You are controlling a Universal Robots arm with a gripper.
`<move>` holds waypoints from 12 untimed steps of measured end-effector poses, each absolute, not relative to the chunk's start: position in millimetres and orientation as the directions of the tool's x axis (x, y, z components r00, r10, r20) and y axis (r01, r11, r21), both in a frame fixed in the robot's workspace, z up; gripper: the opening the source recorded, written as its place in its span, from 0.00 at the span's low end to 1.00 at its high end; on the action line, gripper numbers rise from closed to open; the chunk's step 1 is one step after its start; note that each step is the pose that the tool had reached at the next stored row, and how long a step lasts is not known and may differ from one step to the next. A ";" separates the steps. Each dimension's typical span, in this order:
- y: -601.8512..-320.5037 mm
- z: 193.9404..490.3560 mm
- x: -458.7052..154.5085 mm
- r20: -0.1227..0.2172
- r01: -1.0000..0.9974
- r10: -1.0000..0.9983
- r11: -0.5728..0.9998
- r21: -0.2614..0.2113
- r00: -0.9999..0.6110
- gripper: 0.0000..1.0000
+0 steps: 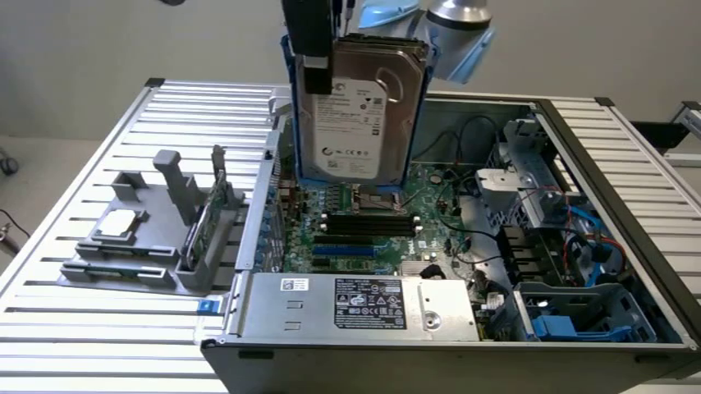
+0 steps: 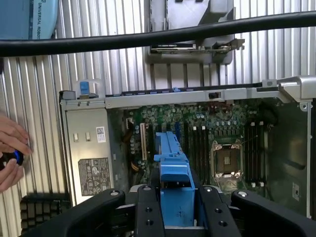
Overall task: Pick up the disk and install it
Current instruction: 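Pick up the disk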
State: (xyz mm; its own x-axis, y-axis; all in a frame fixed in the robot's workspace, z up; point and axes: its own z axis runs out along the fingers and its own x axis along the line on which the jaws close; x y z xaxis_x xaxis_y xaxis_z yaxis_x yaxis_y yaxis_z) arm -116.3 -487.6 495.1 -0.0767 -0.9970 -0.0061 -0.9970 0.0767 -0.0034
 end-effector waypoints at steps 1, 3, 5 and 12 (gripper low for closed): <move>-489.9 495.1 -112.5 -0.006 -0.997 -0.997 0.077 -0.003 -0.077 0.33; -494.6 495.1 -104.8 -0.006 -0.997 -0.997 0.077 -0.003 -0.077 0.33; -499.2 495.1 -97.1 -0.006 -0.997 -0.997 0.077 -0.003 -0.077 0.33; -515.6 495.1 -69.7 -0.006 -0.997 -0.997 0.077 -0.003 -0.077 0.33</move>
